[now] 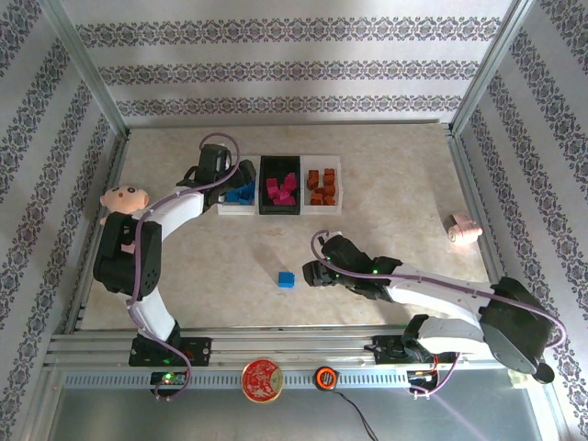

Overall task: Sort the legos into containers by color
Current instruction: Place the lego in the container, then pick up the lego from the bottom-center of the table.

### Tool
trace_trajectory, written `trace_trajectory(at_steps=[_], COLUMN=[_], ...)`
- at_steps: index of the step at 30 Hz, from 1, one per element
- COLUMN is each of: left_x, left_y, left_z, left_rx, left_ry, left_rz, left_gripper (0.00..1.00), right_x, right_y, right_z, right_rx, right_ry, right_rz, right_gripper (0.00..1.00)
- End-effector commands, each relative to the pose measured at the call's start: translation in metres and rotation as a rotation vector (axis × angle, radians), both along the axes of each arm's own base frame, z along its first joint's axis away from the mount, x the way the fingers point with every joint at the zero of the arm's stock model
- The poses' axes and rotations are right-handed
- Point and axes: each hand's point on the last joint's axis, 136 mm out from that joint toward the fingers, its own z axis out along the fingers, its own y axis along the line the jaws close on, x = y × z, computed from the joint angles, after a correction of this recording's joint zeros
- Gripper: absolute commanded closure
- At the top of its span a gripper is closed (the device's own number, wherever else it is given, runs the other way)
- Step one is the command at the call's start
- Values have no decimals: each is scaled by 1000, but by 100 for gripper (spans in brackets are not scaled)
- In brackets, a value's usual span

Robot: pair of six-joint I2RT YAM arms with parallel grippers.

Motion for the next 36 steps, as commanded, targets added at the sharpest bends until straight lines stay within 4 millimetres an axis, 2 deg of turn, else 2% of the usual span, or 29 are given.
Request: trace_trajectory(at_steps=[1, 2, 3, 4, 7, 10, 14, 16, 19, 22, 26, 29, 32, 36], left_x=[-8, -16, -25, -34, -73, -114, -155, -168, -182, -193, -205, -213, -219, -224], left_y=[-5, -7, -9, -10, -13, -10, -3, 3, 12, 23, 37, 45, 52, 55], left_z=[35, 47, 58, 68, 91, 103, 104, 99, 91, 83, 78, 75, 72, 66], left_rx=[-56, -80, -98, -108, -142, -190, -214, -210, -191, -170, -143, -128, -123, -123], left_ry=[-59, -85, -107, -128, -191, -240, -262, -249, -230, -223, -242, -248, -254, -246], left_rz=[-33, -41, -52, -61, -87, -89, -89, -75, -53, -20, 31, 55, 79, 91], left_gripper=[13, 12, 4, 0, 0, 0, 0, 0, 0, 0, 0, 0, 0, 0], right_x=[-5, -7, -9, -11, -15, -13, -8, -8, -12, -17, -15, 9, 53, 117], right_y=[31, 39, 49, 56, 81, 95, 104, 105, 111, 121, 138, 156, 175, 206], right_z=[-1, -6, -8, -11, -16, -24, -42, -51, -50, -37, -3, 34, 67, 82], right_rx=[16, -1, -10, -21, -24, -37, -80, -97, -74, -25, 61, 135, 210, 258], right_ry=[32, 40, 43, 50, 50, 53, 81, 100, 121, 124, 94, 40, -19, -57], right_rz=[93, 123, 146, 166, 215, 226, 226, 225, 240, 279, 335, 350, 329, 299], right_gripper=[22, 21, 21, 21, 19, 18, 21, 27, 39, 53, 68, 70, 70, 70])
